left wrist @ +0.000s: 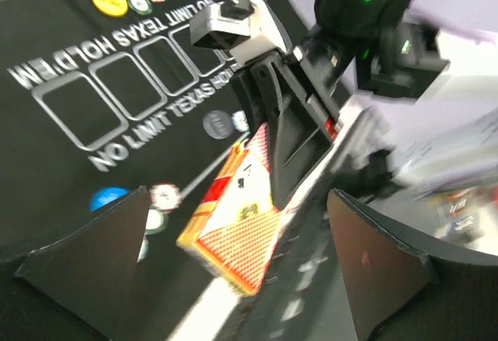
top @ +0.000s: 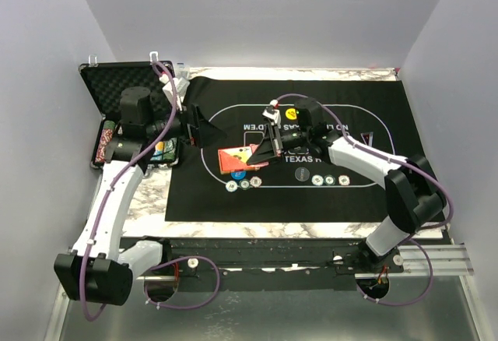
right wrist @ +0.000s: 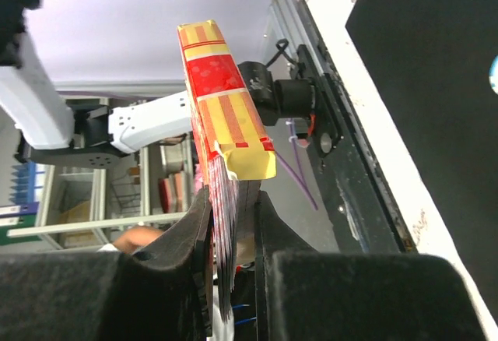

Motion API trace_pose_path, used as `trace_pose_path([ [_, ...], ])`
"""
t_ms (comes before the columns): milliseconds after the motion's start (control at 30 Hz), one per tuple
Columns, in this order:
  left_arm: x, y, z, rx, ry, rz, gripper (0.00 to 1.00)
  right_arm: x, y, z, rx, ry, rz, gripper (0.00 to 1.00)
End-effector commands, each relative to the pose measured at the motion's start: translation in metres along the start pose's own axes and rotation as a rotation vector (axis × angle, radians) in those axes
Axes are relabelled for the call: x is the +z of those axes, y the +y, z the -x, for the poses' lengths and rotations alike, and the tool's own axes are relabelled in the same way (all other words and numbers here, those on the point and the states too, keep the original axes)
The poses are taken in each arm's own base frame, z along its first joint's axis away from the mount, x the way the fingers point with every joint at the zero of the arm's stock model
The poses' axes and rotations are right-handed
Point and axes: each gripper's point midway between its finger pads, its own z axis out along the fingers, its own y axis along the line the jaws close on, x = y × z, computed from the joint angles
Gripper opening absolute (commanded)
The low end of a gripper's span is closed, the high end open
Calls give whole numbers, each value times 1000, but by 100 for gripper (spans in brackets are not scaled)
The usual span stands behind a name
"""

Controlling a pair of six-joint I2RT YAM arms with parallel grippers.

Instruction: Distribute texas hold em gaming equipment

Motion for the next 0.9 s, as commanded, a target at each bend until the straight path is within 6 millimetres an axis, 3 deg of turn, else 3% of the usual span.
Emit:
trace_pose_path([
  [0,-21,-13,-17,542,122,-14,98,-12,10,-2,-151,-26,-53,1],
  [100,-18,-24,-37,765,210,-23,99,-14,9,-3,-184,-30,-75,1],
  [233,-5,-32,-61,891,286,-44,98,-17,11,-5,-218,-26,-85,0],
  [400,4,-45,-62,939,238,-100,98,-20,13,-10,-240,-26,-90,1],
  [567,20,-36,-68,1055,261,-43,99,-22,18,-13,-248,-32,-87,1],
  [867,43,-39,-84,1143,329,-59,98,-21,26,-20,-253,-15,-65,1],
])
